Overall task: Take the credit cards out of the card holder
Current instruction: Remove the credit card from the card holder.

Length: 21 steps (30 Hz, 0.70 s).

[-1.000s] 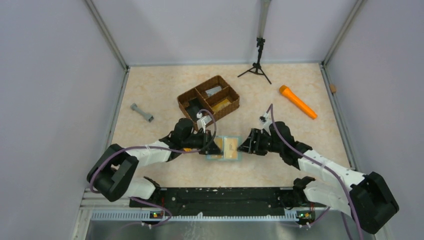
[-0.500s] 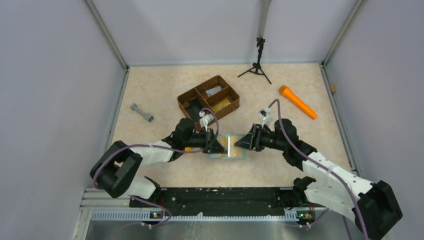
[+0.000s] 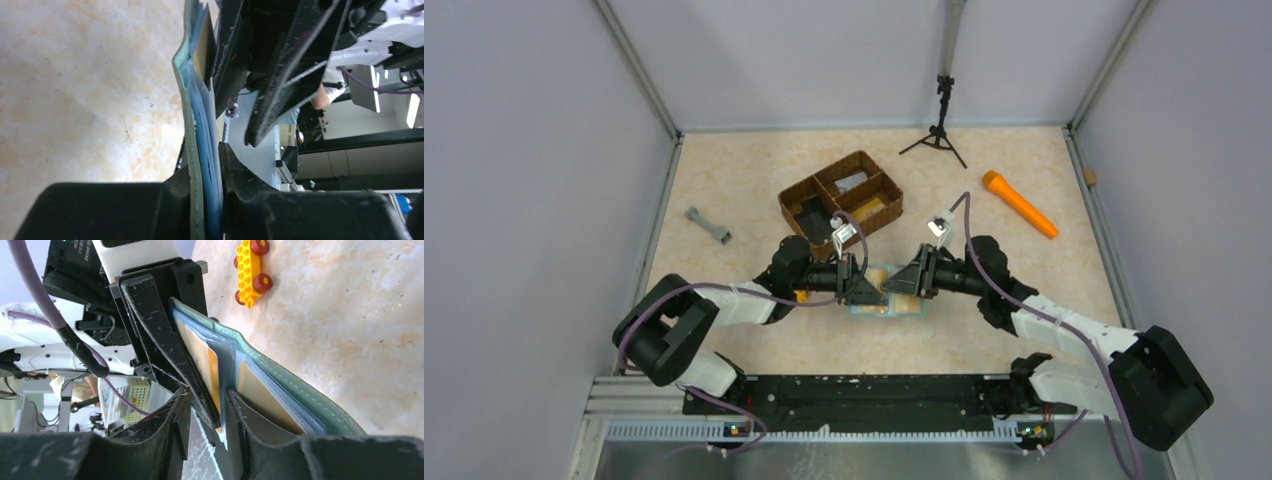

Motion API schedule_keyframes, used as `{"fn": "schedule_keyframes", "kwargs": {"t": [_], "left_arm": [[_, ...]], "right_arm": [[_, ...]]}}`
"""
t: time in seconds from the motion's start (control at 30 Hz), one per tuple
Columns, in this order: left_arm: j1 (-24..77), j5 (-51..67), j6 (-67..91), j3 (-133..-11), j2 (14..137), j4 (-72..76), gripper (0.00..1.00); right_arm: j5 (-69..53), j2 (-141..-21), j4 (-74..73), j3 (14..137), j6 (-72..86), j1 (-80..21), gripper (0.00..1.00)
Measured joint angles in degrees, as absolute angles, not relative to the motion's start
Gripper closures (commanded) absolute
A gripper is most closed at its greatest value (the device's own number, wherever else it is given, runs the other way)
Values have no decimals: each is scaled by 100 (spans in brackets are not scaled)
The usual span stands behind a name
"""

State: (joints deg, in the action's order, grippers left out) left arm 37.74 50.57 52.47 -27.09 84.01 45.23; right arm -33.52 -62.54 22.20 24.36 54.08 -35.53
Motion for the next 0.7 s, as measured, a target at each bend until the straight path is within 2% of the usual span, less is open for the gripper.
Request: {"fn": "schedule_keyframes", "kwargs": {"t": [0.13, 0.2, 0.27, 0.33, 0.43, 0.5, 0.63, 0.7], "left_arm": [[3782, 5321, 5599, -2639, 8506, 5157, 77], [3785, 5428, 5739, -2626, 8558, 5408, 69], [3798, 5535, 5935, -2589, 8619, 5795, 67], [3809, 5638, 6147, -2532, 8691, 6246, 67], [3811, 5767, 6486, -2462, 8868, 6949, 65], [3811, 5813, 6667, -2432, 8969, 7319, 60], [3811, 5867, 7024, -2368, 9091, 8007, 44], [3811, 5874, 7102, -2346, 9091, 8197, 34]], "right_arm": [[-3505, -6254, 2657, 2272, 5634, -3553, 90], [-3548, -6254, 2886, 2176, 5789, -3551, 90], [-3583, -6254, 3122, 2091, 5937, -3551, 92], [-3625, -6248, 3387, 1986, 6086, -3551, 99], [-3704, -6226, 3854, 1828, 6331, -3551, 100], [-3741, -6226, 4029, 1780, 6451, -3551, 100], [-3728, -6143, 4066, 1763, 6528, -3553, 100], [-3686, -6023, 3955, 1763, 6512, -3551, 100]]}}
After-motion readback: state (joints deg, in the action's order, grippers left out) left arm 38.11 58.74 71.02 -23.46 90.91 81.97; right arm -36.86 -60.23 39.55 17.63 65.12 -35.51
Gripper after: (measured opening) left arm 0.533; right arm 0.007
